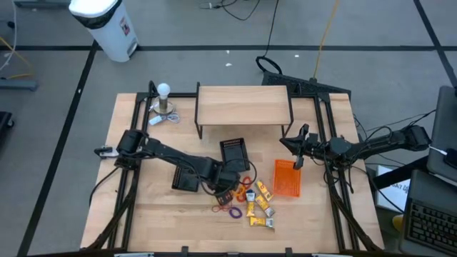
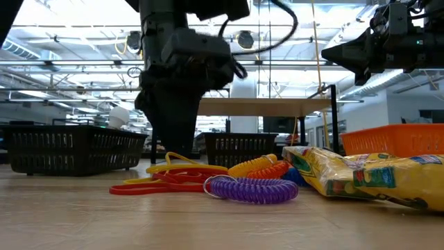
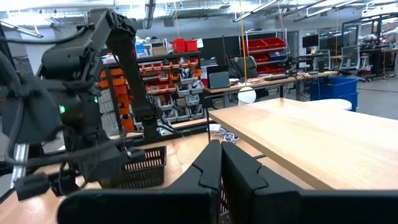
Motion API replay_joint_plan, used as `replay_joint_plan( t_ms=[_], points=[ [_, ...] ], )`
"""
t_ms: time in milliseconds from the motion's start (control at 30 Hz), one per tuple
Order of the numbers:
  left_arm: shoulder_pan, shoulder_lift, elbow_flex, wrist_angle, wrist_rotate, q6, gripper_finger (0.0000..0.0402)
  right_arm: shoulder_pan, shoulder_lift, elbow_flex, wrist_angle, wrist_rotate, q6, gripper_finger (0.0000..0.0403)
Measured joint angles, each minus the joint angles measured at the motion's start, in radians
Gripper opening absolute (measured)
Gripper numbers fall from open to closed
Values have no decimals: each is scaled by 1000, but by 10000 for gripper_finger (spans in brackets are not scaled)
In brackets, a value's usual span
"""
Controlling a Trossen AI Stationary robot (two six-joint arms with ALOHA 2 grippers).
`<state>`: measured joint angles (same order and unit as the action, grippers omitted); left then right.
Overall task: Pick & Place Office Desk Supplies
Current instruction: Put the yellow rubber band into the left black bin
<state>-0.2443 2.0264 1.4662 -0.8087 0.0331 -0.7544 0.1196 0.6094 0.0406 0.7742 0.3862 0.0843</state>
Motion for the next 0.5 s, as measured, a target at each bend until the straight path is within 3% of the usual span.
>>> replay_joint_plan(
  t_ms=[333,500],
  points=[
    [10,19,0,0,-8,18,171,0,0,0,-14,-4,9,0],
    [10,19,0,-2,-4,37,114,0,1,0,-15,-10,9,0]
  ],
)
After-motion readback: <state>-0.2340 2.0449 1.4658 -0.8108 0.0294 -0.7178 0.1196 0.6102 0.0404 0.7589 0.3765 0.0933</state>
